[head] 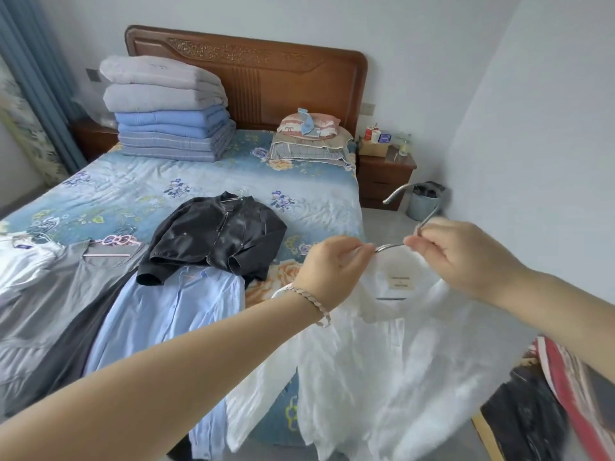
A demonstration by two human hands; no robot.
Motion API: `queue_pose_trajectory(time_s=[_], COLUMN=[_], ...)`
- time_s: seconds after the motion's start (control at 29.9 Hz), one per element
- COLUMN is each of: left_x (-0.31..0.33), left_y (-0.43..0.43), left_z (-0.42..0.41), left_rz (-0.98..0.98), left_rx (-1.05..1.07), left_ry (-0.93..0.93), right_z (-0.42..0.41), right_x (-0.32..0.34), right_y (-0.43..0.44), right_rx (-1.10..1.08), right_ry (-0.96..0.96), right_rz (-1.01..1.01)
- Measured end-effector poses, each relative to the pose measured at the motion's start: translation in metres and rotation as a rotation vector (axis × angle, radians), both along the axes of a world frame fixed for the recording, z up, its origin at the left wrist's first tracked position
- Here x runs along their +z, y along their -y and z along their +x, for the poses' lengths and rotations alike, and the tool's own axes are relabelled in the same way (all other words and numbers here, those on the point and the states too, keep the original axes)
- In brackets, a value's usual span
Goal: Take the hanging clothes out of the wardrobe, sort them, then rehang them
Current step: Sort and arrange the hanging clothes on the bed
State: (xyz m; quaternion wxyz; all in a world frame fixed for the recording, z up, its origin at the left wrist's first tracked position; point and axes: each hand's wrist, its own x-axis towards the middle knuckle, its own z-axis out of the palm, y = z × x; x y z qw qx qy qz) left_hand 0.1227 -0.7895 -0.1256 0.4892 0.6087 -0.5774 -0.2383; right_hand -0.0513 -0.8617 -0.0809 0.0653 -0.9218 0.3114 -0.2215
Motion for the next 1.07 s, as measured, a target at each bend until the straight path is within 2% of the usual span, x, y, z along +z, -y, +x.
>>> queue_pose_trajectory(time_s=[0.1,0.17,0.23,0.3,0.4,0.54,0.64,0.7,0.77,0.87,0.94,1.07], left_x=[0.016,0.022,0.026,0.028,0.029,0.036,0.047,0.055,0.059,0.047,0.028,-0.024], left_y=[-0.018,-0.028,-0.036,-0.045,-0.063,-0.097,-0.119,-0.128,-0.132,-0.126,-0.117,-0.085], left_z=[-0.020,-0.020,-0.013,-0.004,0.013,0.056,0.099,0.129,0.157,0.191,0.206,0.254], left_rz=[0.077,0.193,0.338,0.435,0.561,0.750,0.929,0.988,0.925,0.721,0.617,0.347], left_rx=[-0.197,-0.260,-0.224,-0.184,-0.199,-0.161,-0.135,-0.075,0.031,0.219,0.271,0.303], left_ry=[0.037,0.111,0.258,0.380,0.445,0.457,0.572,0.624,0.622,0.603,0.676,0.702], right_z=[-0.027,-0.038,-0.042,-0.036,-0.013,0.032,0.074,0.102,0.132,0.177,0.206,0.272], right_x=[-0.004,-0.010,-0.016,-0.018,-0.019,-0.016,-0.016,-0.015,-0.016,-0.029,-0.043,-0.082], right_y=[-0.004,-0.008,-0.014,-0.020,-0.027,-0.044,-0.061,-0.068,-0.071,-0.066,-0.063,-0.044], right_rx=[0.090,0.140,0.158,0.178,0.218,0.356,0.473,0.531,0.560,0.541,0.488,0.414], right_ry=[0.164,0.250,0.370,0.424,0.340,0.061,-0.064,-0.066,-0.038,0.021,0.049,0.104], right_rz=[0.016,0.189,0.432,0.520,0.682,0.976,1.018,1.056,1.081,1.044,1.015,0.985])
